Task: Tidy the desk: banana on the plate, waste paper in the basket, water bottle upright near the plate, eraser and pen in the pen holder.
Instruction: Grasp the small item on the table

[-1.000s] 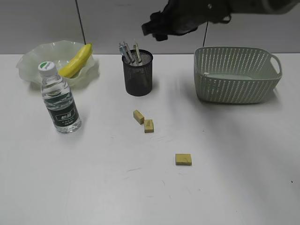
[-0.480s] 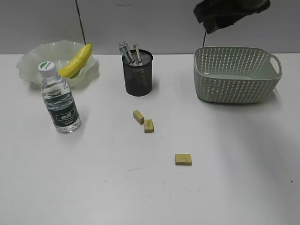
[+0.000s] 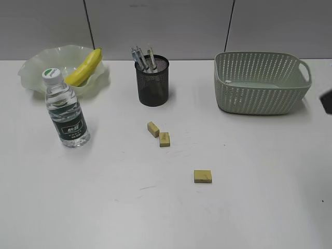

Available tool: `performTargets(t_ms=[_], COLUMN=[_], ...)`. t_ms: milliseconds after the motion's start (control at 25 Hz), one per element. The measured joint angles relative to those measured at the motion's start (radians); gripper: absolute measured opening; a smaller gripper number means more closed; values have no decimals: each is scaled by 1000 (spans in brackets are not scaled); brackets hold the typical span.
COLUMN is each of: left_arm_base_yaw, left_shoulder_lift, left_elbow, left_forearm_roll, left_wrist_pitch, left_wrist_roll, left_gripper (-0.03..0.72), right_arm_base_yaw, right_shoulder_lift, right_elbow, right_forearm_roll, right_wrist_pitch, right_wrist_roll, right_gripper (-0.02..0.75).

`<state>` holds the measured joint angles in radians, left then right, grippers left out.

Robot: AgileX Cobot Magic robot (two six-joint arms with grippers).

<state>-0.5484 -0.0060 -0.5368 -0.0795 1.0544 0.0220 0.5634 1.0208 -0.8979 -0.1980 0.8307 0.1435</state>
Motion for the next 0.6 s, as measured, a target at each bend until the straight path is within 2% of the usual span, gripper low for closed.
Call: performTargets(t_ms=[320, 600], left_arm_base_yaw=[0, 0], left_shoulder_lift=[0, 0], left_elbow=[0, 0], left_forearm_roll=[0, 0], left_wrist_pitch=[0, 0], left_wrist_roll=[0, 0], left_gripper=[282, 282], right_arm_base_yaw=[0, 0], right_shoulder_lift=[-434, -755], right_elbow=[292, 361], right_forearm_roll=[60, 69], right_wrist_pitch=[70, 203], right_wrist_roll=[-1, -40], right_gripper=[401, 358])
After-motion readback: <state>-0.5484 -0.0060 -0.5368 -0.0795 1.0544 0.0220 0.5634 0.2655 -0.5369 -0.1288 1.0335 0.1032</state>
